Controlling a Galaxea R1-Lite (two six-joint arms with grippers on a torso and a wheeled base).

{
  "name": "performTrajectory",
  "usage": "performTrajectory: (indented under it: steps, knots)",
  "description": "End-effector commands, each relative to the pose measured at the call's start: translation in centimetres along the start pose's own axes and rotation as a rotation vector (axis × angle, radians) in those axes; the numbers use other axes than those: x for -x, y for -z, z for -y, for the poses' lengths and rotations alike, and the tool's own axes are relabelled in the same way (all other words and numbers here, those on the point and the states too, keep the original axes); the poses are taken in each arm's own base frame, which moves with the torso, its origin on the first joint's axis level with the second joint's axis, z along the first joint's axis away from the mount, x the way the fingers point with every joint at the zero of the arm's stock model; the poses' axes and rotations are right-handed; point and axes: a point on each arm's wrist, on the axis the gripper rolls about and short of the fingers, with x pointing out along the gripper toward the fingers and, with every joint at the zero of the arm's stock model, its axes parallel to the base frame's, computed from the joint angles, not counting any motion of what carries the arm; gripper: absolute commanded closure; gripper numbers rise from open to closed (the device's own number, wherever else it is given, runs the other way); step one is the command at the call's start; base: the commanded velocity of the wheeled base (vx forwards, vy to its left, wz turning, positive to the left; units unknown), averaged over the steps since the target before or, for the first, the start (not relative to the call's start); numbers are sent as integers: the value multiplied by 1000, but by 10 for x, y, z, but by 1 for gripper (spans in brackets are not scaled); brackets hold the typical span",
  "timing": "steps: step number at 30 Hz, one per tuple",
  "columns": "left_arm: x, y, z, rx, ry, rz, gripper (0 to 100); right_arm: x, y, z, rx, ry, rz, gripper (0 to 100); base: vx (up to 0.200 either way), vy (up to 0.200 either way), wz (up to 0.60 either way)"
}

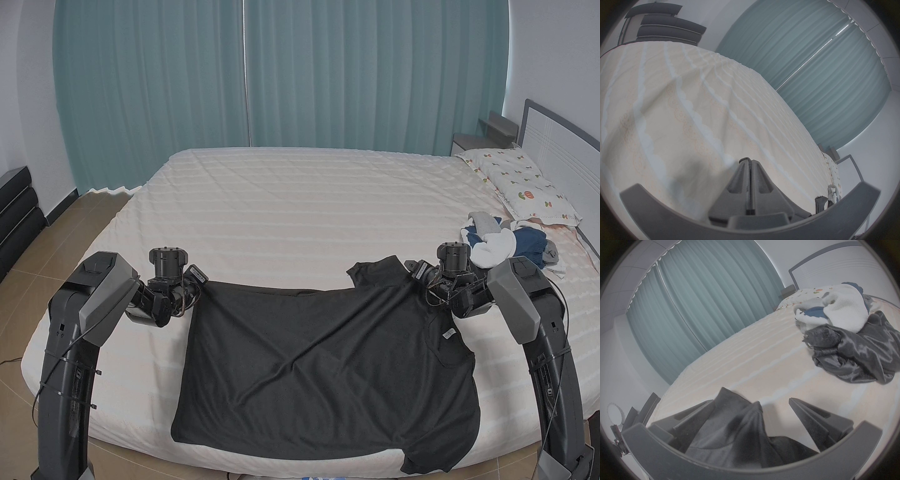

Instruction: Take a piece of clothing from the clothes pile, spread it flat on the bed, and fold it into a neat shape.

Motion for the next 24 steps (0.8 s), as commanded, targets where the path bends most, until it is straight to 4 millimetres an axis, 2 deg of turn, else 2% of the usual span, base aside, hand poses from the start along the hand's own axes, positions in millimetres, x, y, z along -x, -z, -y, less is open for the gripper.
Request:
performTrajectory:
  steps: [1,8,9,14,20,24]
  knots:
    - [0,0,-2,1,-2,3,100,6,-7,4,-3,7,-5,0,0,0,0]
    - [0,0,-3,3,-6,1,100,8,-4,5,-3,-9,-35,0,0,0,0]
    - [0,0,-3,3,-8,0,100,7,-1,5,-3,-10,-41,100,0,0,0]
    - [0,-2,-4,7,-6,3,100,4,10,5,1,-20,-61,100,0,0,0]
    - [-2,-5,-6,11,-7,9,100,4,8,2,0,-31,-46,100,0,0,0]
    - [-2,-6,-6,11,-5,15,100,1,-2,3,-11,-36,3,100,0,0,0]
